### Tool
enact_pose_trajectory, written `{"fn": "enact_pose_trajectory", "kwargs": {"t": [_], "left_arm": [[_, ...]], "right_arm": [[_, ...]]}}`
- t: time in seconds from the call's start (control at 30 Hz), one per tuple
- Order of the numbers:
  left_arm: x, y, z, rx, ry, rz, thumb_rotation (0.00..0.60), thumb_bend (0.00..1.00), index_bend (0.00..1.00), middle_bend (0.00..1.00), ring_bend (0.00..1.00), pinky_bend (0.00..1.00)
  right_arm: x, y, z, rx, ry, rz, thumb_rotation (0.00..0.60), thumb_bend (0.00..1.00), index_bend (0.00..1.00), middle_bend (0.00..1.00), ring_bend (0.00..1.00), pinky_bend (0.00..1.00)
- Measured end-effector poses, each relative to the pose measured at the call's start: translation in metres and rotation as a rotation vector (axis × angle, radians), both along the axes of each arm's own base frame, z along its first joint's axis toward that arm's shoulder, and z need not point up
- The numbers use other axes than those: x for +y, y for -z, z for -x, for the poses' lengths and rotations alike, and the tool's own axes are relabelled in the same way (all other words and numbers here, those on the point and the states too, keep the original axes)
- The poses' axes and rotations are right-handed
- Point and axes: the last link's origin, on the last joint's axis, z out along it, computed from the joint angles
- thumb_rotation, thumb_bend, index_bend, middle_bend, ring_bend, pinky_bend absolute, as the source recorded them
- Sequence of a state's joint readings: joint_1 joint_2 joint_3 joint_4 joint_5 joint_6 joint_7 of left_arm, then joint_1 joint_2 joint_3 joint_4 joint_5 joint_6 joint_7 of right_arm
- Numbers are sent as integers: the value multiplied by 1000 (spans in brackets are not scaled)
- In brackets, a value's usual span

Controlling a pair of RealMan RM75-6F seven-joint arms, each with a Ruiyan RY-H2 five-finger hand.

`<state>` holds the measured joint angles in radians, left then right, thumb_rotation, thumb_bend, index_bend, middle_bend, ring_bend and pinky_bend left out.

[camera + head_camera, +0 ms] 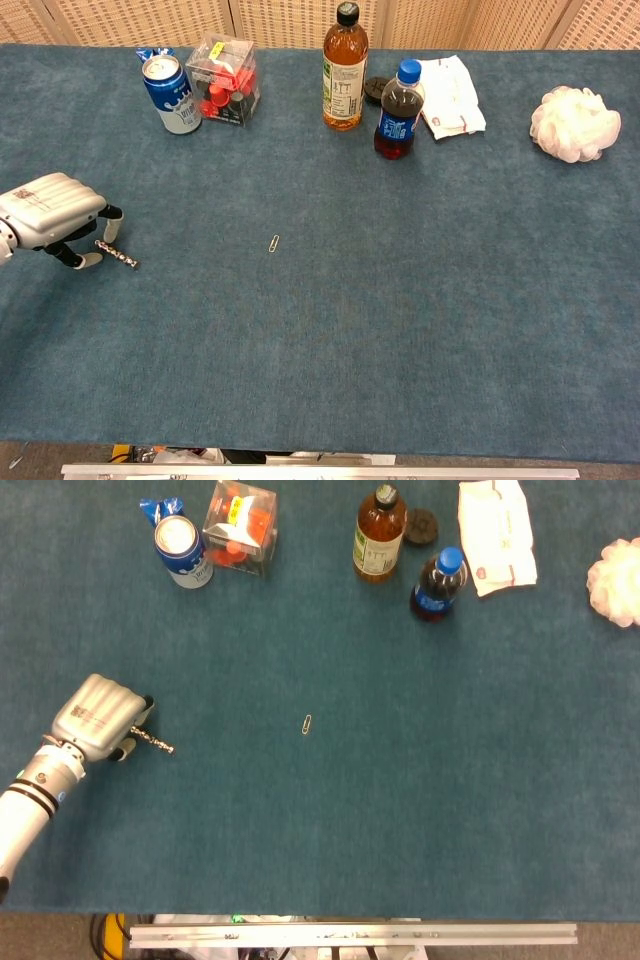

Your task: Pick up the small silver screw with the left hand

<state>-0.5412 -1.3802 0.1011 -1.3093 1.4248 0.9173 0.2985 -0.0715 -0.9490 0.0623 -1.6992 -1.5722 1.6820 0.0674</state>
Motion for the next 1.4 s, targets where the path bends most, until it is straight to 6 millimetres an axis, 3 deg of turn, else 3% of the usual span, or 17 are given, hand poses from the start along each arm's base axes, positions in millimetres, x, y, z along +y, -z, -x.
{"fn": "enact_pose_trajectory", "kwargs": {"t": [1.4], "left_arm": [[1, 5, -9, -16, -11, -21, 600, 337, 599, 915, 846, 914]], "right_arm": [[6, -7, 8, -3, 10, 25, 600, 299, 140, 339, 338, 413]]}}
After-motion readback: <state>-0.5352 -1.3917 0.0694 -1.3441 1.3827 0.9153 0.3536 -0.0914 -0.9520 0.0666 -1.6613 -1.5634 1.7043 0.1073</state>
